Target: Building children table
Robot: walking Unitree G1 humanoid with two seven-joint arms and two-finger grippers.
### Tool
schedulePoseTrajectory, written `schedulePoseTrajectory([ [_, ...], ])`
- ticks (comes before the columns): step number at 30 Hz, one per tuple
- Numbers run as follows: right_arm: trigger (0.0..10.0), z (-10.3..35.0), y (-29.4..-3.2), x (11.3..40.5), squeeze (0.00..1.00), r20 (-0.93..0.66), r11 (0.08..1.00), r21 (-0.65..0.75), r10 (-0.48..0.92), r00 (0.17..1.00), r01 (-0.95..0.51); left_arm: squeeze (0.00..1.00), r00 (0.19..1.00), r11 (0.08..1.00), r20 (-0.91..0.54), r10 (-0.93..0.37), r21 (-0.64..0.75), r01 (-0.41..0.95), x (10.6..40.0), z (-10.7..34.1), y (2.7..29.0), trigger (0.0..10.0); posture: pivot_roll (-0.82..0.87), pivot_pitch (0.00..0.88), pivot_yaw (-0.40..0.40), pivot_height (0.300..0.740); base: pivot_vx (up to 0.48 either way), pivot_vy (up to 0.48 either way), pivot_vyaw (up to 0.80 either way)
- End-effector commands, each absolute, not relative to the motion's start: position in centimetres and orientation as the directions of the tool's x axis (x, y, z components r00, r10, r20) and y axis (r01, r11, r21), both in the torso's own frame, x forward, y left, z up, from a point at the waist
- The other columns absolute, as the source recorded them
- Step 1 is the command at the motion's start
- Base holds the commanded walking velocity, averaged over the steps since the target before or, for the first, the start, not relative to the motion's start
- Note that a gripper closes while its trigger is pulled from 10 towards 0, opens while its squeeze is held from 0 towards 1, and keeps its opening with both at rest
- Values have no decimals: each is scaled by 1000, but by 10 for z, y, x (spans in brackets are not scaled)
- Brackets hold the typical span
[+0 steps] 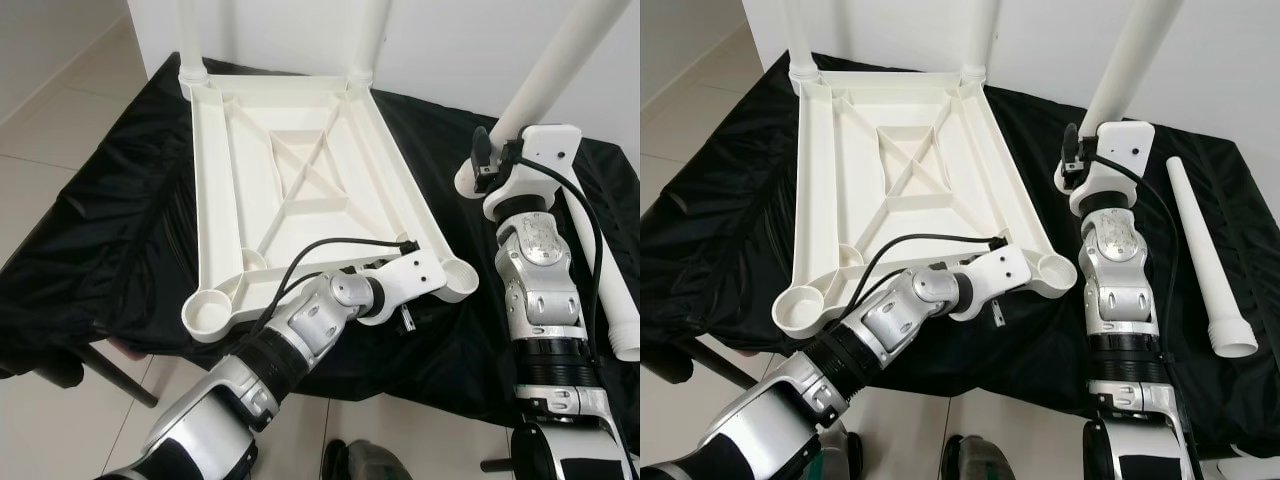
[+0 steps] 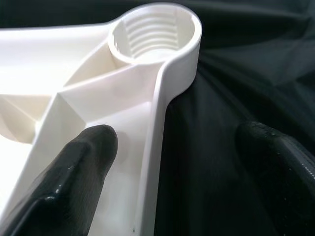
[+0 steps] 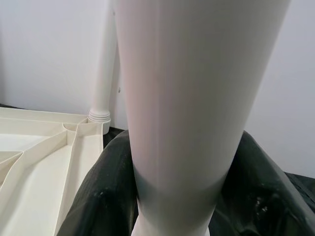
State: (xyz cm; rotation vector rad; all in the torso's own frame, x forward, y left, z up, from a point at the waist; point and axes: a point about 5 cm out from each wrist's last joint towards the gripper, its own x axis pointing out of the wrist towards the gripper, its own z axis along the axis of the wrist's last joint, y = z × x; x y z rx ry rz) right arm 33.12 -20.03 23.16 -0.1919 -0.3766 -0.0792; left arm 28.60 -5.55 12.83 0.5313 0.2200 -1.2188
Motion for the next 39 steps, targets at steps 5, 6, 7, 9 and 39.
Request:
schedulePoseTrajectory([
  [5,10000,235,-203,328,0,382,976,-180,-46,923,123,0,420,327,-451,-788,271,905,295,126,-51,3216,28,50,-78,740,0,0,0],
  [6,10000,233,-202,327,0,378,976,-181,-43,925,119,0,418,324,-451,-789,272,906,296,125,-50,0,24,47,-75,740,0,0,0],
  [7,10000,233,-202,327,0,378,976,-181,-43,925,119,0,418,324,-451,-789,272,906,296,125,-50,0,24,47,-75,740,0,0,0],
  [9,10000,232,-202,326,0,374,977,-180,-43,926,117,0,409,316,-449,-795,269,910,295,126,-50,0,25,47,-74,740,0,0,0],
  [39,10000,215,-199,303,0,240,998,32,49,970,-58,0,360,234,-513,-780,294,927,300,126,-39,10000,6,61,-67,740,0,0,0],
])
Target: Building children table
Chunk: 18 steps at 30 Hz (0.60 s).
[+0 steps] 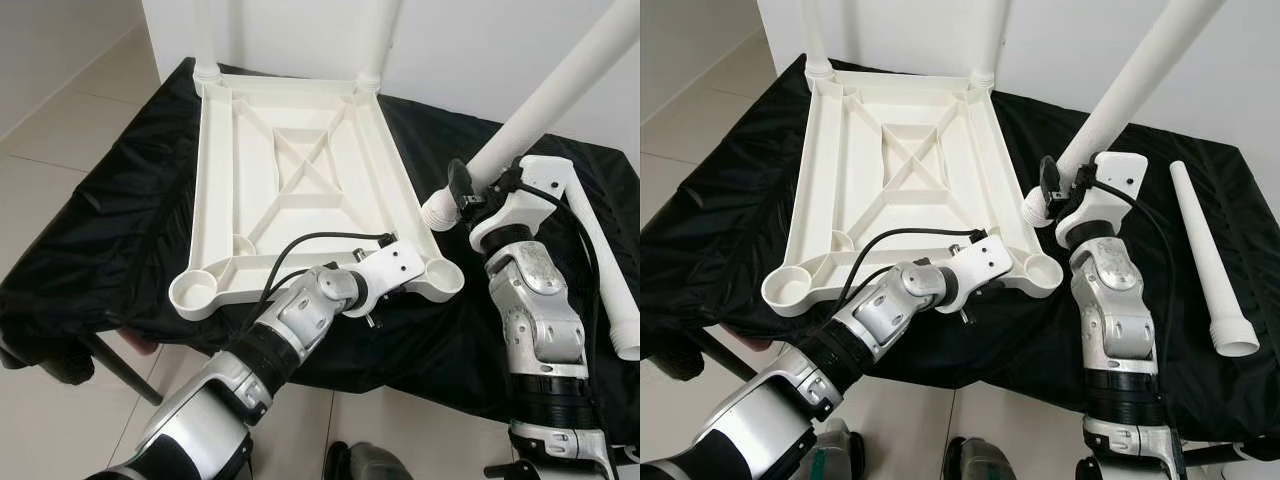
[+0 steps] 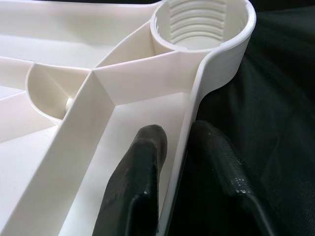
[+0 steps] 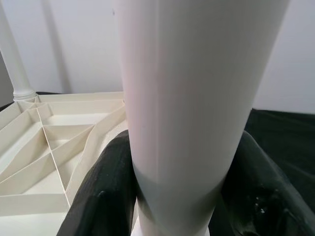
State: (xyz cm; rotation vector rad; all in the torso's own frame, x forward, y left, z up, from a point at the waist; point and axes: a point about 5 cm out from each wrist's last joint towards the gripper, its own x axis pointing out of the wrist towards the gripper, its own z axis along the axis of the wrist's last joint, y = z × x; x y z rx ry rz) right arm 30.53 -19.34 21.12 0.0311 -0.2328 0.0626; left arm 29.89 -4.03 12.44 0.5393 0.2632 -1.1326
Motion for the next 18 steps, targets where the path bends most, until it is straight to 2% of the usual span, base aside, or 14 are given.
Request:
schedulePoseTrajectory([
  [1,10000,215,-201,303,0,237,998,35,45,970,-55,0,355,226,-519,-778,295,928,300,126,-39,10000,7,62,-64,740,0,0,0],
  [8,10000,215,-202,303,0,234,998,33,42,971,-51,0,351,225,-523,-777,290,930,300,126,-39,10000,7,62,-64,740,0,0,0],
  [9,10000,215,-204,303,0,228,998,34,38,973,-47,1000,346,222,-533,-772,283,933,301,126,-38,10000,8,64,-60,740,0,0,0],
  [10,10000,216,-204,303,0,226,998,34,39,973,-48,0,337,210,-546,-767,282,936,301,125,-37,10000,8,67,-56,740,0,0,0],
  [17,10000,215,-201,299,0,213,996,27,77,974,-85,0,317,188,-559,-766,276,942,302,127,-35,10000,7,69,-54,740,0,0,0],
  [18,10000,215,-201,299,0,211,996,25,81,974,-88,0,316,186,-558,-767,278,942,303,127,-35,8275,3,73,-53,740,0,0,0],
])
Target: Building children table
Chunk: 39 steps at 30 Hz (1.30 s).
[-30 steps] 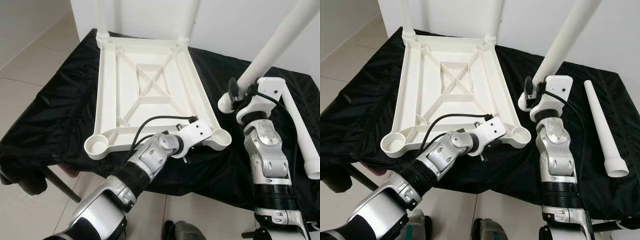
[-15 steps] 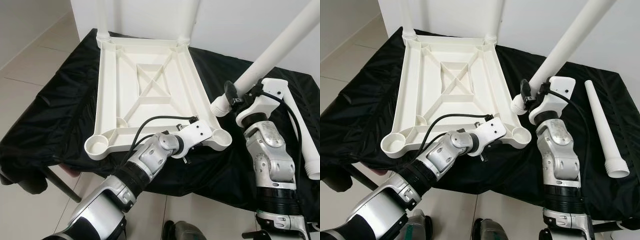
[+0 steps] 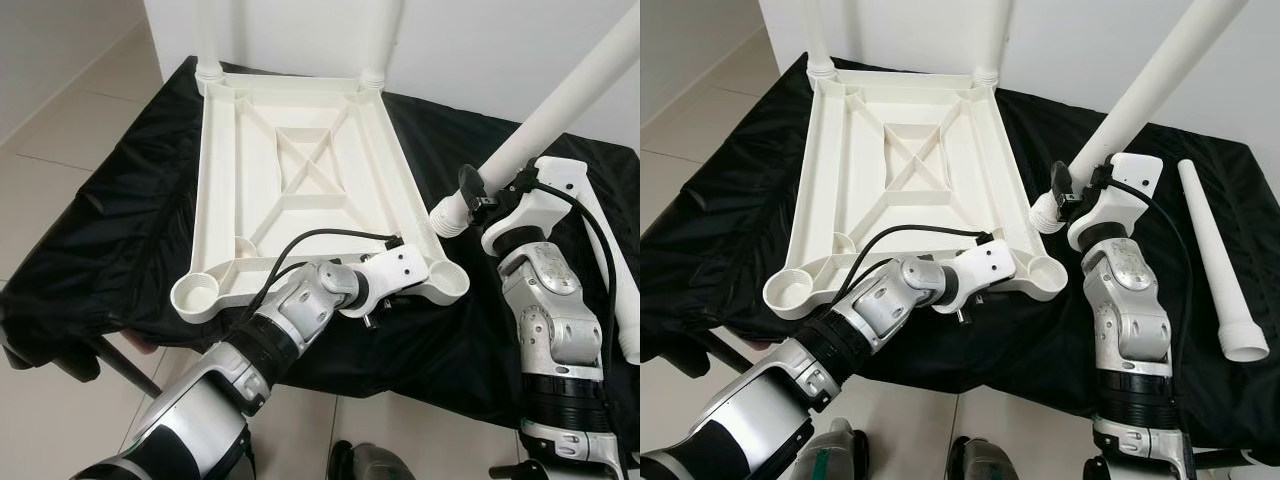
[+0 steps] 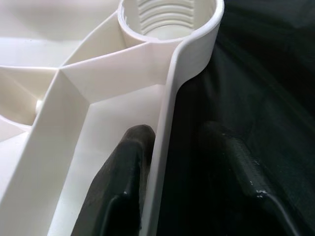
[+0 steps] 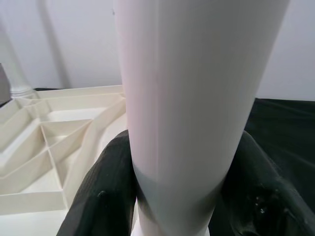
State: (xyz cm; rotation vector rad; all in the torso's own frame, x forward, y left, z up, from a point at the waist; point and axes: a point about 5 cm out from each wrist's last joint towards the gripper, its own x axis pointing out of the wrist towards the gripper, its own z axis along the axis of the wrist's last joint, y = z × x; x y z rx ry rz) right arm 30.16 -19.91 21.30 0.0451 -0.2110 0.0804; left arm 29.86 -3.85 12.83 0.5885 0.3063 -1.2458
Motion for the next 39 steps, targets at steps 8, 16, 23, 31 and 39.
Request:
schedulePoseTrajectory([
  [8,10000,214,-201,295,0,193,991,15,128,973,-133,0,300,173,-540,-786,272,946,305,135,-34,0,-1,73,-54,740,0,0,0],
  [16,10000,211,-201,288,0,172,984,16,175,969,-180,0,314,170,-562,-765,294,941,308,133,-31,10000,-5,75,-52,740,0,0,0],
  [23,10000,211,-197,284,0,164,964,58,245,955,-258,0,317,165,-568,-759,303,939,310,133,-30,10000,-8,78,-52,740,0,0,0],
  [31,10000,209,-200,280,0,109,952,44,297,949,-303,0,324,166,-571,-755,311,936,311,134,-30,10000,-14,74,-49,740,0,0,0],
  [39,10000,203,-214,273,0,10,945,25,327,945,-327,0,325,165,-570,-754,315,935,312,134,-30,10000,-22,70,-47,740,0,0,0],
])
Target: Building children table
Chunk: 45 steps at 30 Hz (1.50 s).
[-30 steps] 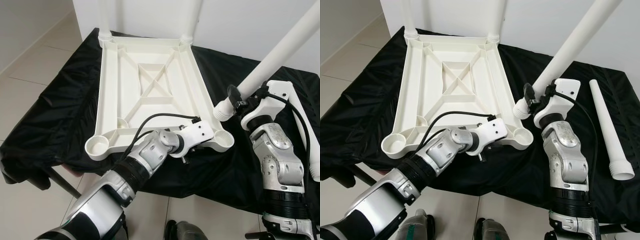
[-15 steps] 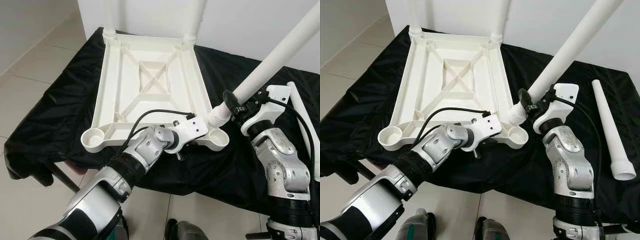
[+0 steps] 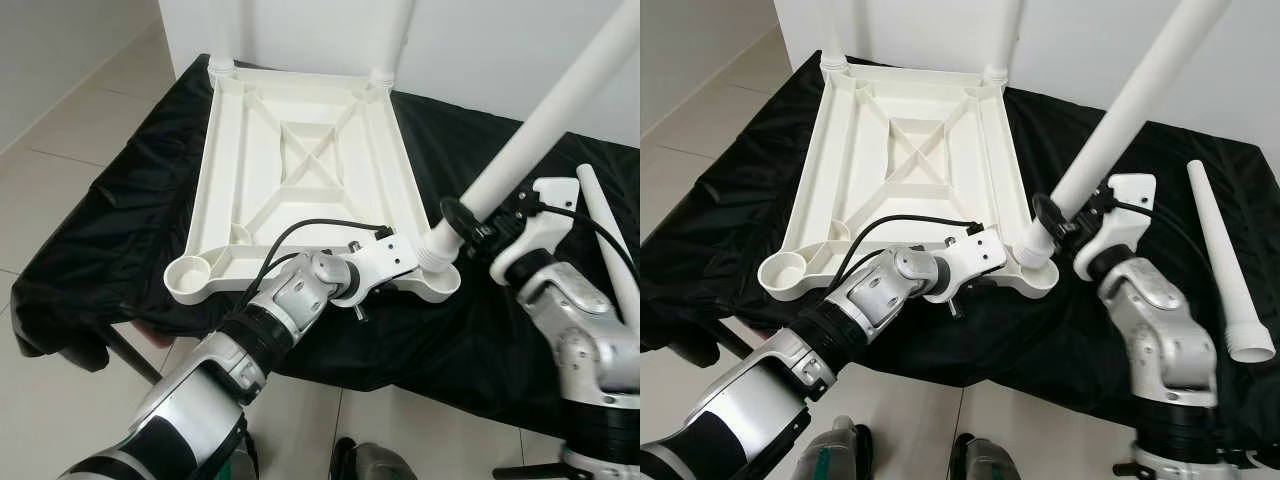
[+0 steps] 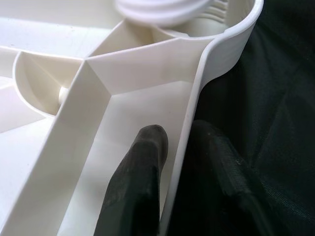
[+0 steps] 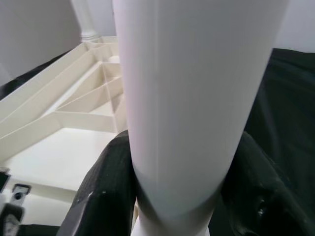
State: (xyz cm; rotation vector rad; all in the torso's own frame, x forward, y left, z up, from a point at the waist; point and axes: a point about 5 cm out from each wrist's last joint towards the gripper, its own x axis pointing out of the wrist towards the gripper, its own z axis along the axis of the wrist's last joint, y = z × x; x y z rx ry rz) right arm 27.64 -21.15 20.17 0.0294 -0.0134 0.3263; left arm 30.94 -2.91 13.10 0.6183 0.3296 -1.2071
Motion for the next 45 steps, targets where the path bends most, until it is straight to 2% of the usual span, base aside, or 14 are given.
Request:
schedulePoseTrajectory([
  [1,10000,203,-214,273,0,10,945,25,327,945,-327,0,325,165,-570,-754,315,935,312,134,-30,10000,-22,70,-47,740,0,0,0],
  [7,10000,201,-222,264,0,-31,928,6,373,927,-373,0,330,163,-566,-755,325,931,312,135,-31,10000,-29,62,-45,740,0,0,0],
  [21,10000,187,-206,261,0,-72,895,48,445,892,-443,0,338,164,-559,-757,338,927,313,137,-32,10000,-26,57,-48,740,0,0,0],
  [45,10000,177,-230,263,0,-148,924,-18,375,915,-382,0,342,156,-554,-759,356,921,314,140,-32,10000,-18,81,-52,740,0,0,0],
])
